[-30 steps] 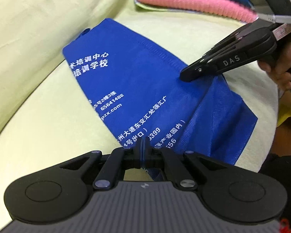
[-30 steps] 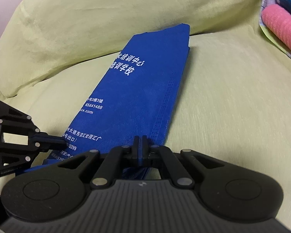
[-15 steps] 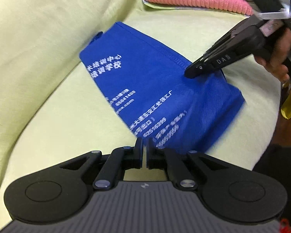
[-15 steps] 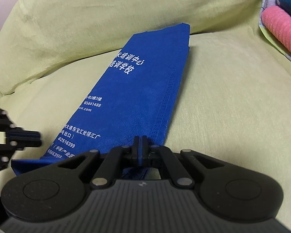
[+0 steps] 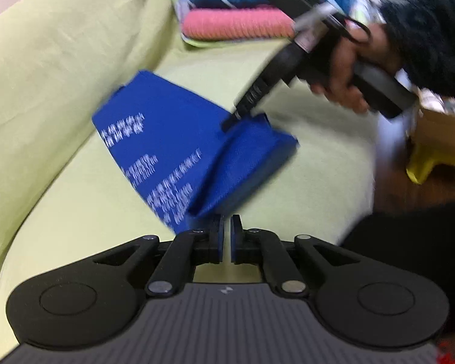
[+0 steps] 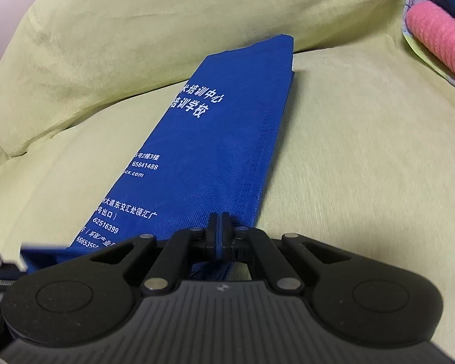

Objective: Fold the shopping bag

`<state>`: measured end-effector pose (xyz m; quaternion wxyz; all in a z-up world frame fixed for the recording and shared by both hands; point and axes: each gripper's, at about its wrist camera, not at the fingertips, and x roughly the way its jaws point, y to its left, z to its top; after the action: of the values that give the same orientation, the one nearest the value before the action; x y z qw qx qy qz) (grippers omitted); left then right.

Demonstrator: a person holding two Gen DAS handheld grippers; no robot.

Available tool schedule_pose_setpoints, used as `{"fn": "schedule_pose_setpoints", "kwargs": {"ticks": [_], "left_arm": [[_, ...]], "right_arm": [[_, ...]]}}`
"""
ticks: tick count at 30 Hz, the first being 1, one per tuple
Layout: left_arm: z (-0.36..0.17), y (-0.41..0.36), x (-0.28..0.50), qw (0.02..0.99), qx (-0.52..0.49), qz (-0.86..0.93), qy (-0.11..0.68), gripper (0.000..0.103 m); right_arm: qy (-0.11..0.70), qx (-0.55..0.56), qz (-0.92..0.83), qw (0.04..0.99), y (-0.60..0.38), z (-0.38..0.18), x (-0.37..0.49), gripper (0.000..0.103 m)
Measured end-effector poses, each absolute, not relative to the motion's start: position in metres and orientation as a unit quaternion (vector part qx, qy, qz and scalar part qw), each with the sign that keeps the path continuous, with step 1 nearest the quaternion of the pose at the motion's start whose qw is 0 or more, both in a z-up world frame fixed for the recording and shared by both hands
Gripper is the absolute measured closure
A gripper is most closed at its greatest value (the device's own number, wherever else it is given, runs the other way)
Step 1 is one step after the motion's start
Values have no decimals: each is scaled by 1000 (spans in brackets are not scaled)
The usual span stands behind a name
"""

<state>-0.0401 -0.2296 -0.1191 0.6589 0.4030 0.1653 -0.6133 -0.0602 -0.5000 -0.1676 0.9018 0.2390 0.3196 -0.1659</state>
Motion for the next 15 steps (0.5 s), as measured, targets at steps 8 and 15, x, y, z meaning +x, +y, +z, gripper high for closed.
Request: {"fn": "schedule_pose_setpoints", "kwargs": {"ticks": [8,15], "left_arm": [[-127,-262,-23,666,399,-603,185,99],[-145,-274,-6,662,381,-611,207,103]], "right_arm": [[319,235,-165,903,-499,-168,-59,103],[322,225,-166,905,-497,-167,-58,103]]}}
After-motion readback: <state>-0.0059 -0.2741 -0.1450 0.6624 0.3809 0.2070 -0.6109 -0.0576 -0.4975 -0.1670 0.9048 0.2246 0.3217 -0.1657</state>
